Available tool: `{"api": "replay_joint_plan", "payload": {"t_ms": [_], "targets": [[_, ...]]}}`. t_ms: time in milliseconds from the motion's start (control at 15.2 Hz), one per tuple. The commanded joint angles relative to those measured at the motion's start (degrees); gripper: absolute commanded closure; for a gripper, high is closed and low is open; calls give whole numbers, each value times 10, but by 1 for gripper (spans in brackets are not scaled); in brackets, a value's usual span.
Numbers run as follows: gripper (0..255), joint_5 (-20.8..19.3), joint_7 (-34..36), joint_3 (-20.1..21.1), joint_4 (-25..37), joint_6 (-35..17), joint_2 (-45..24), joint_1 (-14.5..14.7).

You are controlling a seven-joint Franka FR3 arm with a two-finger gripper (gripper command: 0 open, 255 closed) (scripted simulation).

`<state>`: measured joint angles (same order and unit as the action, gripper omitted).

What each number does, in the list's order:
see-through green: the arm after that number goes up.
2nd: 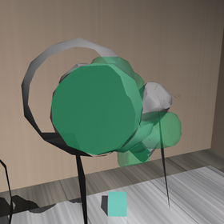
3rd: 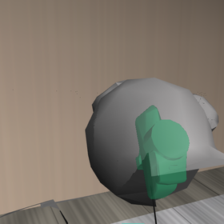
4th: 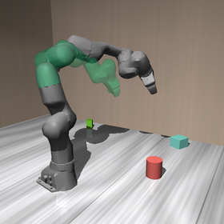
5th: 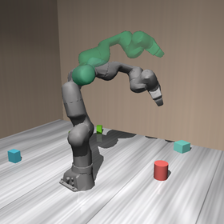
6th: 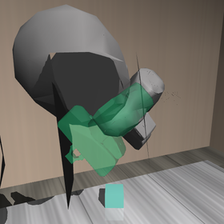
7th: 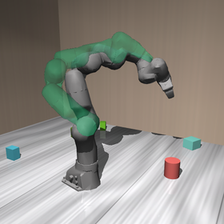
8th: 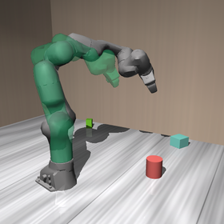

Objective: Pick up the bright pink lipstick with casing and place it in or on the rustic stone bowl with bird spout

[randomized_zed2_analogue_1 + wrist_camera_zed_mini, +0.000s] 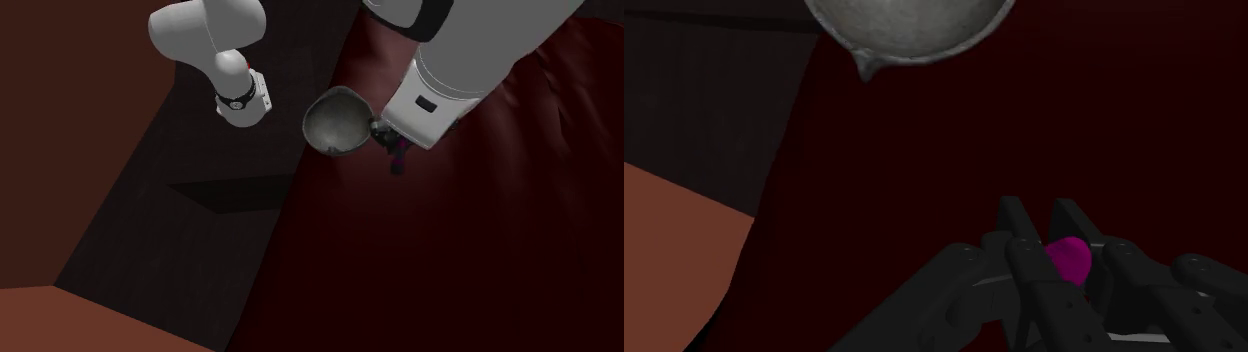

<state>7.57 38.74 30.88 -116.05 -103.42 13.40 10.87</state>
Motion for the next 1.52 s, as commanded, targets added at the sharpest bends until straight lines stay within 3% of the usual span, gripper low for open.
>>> {"api": "replay_joint_plan", "payload": {"t_ms": [0,660,1452], "targets": [[255,24,-13,-9,-44,3,52,7],[255,101,-37,-58,-223,74,305,81],[255,123,-42,-33,-311,-17,302,90]]}}
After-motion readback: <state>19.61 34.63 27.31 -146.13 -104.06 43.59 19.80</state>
